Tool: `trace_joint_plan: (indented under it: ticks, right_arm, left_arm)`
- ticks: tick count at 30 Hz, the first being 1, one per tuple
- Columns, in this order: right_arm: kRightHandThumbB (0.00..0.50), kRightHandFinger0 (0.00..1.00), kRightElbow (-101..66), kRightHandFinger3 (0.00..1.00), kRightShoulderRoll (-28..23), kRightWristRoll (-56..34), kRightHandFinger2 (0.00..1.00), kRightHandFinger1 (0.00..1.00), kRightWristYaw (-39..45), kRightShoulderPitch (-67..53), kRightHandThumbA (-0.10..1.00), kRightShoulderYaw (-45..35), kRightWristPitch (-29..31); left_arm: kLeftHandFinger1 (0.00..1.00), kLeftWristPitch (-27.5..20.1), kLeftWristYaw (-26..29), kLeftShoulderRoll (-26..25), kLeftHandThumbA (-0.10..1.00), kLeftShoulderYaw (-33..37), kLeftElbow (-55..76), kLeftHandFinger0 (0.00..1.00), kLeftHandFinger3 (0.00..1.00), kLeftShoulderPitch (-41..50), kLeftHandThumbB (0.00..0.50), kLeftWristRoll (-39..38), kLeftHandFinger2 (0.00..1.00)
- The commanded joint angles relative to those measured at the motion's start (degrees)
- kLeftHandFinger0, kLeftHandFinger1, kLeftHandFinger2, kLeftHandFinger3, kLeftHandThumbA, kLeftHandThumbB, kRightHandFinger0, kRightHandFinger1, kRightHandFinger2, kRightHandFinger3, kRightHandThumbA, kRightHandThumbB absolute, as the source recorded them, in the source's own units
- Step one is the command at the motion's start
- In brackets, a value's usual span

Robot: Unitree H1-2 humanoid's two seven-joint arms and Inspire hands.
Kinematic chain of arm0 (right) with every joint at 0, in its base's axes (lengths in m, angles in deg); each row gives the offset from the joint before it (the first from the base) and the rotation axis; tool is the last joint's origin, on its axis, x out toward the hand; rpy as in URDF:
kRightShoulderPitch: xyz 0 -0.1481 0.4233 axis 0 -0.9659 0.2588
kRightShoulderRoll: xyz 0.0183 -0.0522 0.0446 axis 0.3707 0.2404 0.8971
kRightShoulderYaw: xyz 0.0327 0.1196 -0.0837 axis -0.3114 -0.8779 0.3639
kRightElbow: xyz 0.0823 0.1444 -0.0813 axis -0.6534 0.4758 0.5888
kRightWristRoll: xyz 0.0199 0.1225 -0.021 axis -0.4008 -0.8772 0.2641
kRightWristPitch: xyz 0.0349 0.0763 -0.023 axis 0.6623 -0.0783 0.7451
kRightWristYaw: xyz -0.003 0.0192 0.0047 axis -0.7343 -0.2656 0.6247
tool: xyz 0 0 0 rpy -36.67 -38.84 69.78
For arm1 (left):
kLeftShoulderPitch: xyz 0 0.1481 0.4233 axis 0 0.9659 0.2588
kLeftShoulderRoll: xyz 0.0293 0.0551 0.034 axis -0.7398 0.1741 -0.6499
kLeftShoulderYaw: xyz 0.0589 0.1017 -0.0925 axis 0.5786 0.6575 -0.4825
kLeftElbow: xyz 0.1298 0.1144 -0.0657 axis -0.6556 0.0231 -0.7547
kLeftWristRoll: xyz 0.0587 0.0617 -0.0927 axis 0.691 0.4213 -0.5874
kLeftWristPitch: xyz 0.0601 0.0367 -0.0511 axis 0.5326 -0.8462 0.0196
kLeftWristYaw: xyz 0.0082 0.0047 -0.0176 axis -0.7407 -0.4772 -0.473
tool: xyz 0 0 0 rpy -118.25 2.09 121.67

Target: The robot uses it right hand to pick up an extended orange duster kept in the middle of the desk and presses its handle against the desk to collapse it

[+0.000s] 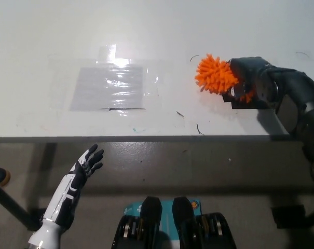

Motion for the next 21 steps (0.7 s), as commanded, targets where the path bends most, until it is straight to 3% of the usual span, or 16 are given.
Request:
trace_joint_plan:
  ticks: [1, 2, 4, 5, 6, 7, 8, 10, 14, 18, 19, 21]
  right_arm:
    - [0.081, 0.00, -3.4, 0.86, -3.4, -5.9, 0.79, 0.44, -18.9, 5.9, -0.10, -8.7, 12.2]
    - [0.084, 0.00, -3.8, 0.81, -3.6, -6.6, 0.71, 0.35, -19.7, 6.5, -0.10, -10.2, 13.0]
    - [0.094, 0.00, -5.0, 0.77, -3.9, -8.0, 0.65, 0.30, -18.6, 8.5, -0.10, -13.4, 11.0]
    - [0.101, 0.00, -5.9, 0.79, -4.0, -7.9, 0.67, 0.28, -18.5, 9.4, -0.10, -14.3, 9.7]
    - [0.113, 0.00, -6.5, 0.85, -4.2, -7.6, 0.75, 0.29, -19.5, 10.3, -0.10, -15.3, 10.3]
    - [0.122, 0.03, -6.3, 0.92, -4.3, -7.5, 0.84, 0.44, -20.4, 10.5, -0.10, -16.0, 11.6]
    - [0.141, 0.00, -6.1, 0.87, -4.4, -7.9, 0.81, 0.40, -21.4, 11.2, -0.10, -16.8, 13.5]
    - [0.127, 0.00, -6.9, 0.89, -4.4, -8.0, 0.77, 0.35, -21.3, 13.0, -0.10, -18.6, 12.5]
    - [0.123, 0.00, -10.2, 0.84, -3.8, -9.2, 0.74, 0.34, -22.5, 15.2, -0.10, -22.8, 11.8]
    - [0.145, 0.00, -13.6, 0.72, -3.0, -9.5, 0.67, 0.25, -23.9, 16.1, -0.10, -26.1, 10.9]
    - [0.169, 0.35, -14.2, 0.67, -2.9, -8.6, 0.63, 0.24, -26.0, 16.1, -0.10, -26.2, 11.9]
    - [0.154, 0.32, -15.3, 0.60, -2.3, -9.0, 0.60, 0.14, -27.5, 16.0, -0.10, -27.3, 12.3]
  left_arm:
    - [1.00, -0.6, -0.1, -0.4, 1.00, -0.9, 1.3, 1.00, 1.00, -1.3, 0.131, -0.8, 1.00]
    - [1.00, -0.5, 0.0, -0.3, 1.00, -0.9, 1.5, 1.00, 1.00, -1.1, 0.135, -0.7, 1.00]
    - [1.00, -1.0, 0.1, -0.2, 1.00, -0.9, 1.2, 1.00, 1.00, -1.0, 0.131, -0.5, 1.00]
    - [1.00, -0.8, 0.1, -0.2, 1.00, -0.8, 1.2, 1.00, 1.00, -0.9, 0.136, -0.4, 1.00]
    - [1.00, -0.7, 0.1, -0.1, 1.00, -0.8, 1.3, 1.00, 1.00, -0.8, 0.136, -0.4, 1.00]
    - [1.00, -0.7, 0.1, -0.1, 1.00, -0.8, 1.3, 1.00, 1.00, -0.7, 0.137, -0.5, 1.00]
    - [1.00, -0.7, 0.1, -0.1, 1.00, -0.8, 1.2, 1.00, 1.00, -0.7, 0.138, -0.6, 1.00]
    - [1.00, -1.1, 0.2, 0.2, 1.00, -0.8, 1.0, 1.00, 1.00, -0.6, 0.135, -0.5, 1.00]
    - [1.00, -1.5, 0.4, 0.3, 1.00, -0.8, 0.6, 1.00, 1.00, -0.8, 0.143, -0.3, 1.00]
    - [1.00, -1.3, 0.5, 0.3, 1.00, -0.9, 0.7, 1.00, 1.00, -0.6, 0.153, -0.2, 1.00]
    - [1.00, -1.1, 0.5, 0.3, 1.00, -0.9, 0.9, 1.00, 1.00, -0.4, 0.155, -0.2, 1.00]
    - [1.00, -1.0, 0.4, 0.3, 1.00, -0.8, 1.0, 1.00, 1.00, -0.3, 0.149, -0.4, 1.00]
